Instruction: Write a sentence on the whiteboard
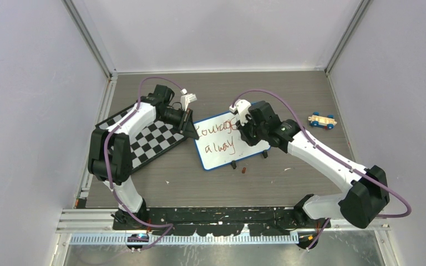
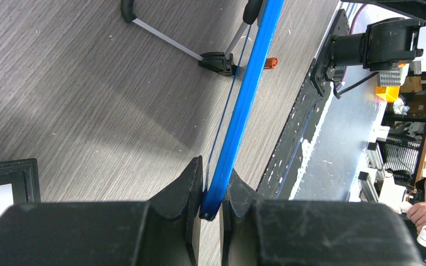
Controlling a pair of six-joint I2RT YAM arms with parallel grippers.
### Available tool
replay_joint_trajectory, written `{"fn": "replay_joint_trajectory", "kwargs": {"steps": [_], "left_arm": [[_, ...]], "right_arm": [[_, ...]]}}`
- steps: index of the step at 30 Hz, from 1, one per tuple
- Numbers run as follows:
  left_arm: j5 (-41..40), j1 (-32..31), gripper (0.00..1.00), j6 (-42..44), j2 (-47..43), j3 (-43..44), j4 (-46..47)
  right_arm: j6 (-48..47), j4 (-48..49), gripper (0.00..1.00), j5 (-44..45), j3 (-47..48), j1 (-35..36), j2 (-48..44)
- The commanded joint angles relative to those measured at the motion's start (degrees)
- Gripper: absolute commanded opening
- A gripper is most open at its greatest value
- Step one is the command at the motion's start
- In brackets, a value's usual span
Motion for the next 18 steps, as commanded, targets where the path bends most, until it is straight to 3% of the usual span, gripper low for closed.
{"fn": "replay_joint_trajectory", "kwargs": {"steps": [1, 18], "left_arm": [[-1.9, -0.4, 0.0, 0.5, -0.2, 1.7, -0.4], [-1.8, -0.4, 0.0, 0.8, 0.2, 1.8, -0.5]], "right_arm": [[-0.3, 3.0, 0.0, 0.9, 1.5, 0.2, 1.1], [-0.9, 3.3, 0.0, 0.1, -0.4, 1.4, 3.2]]}}
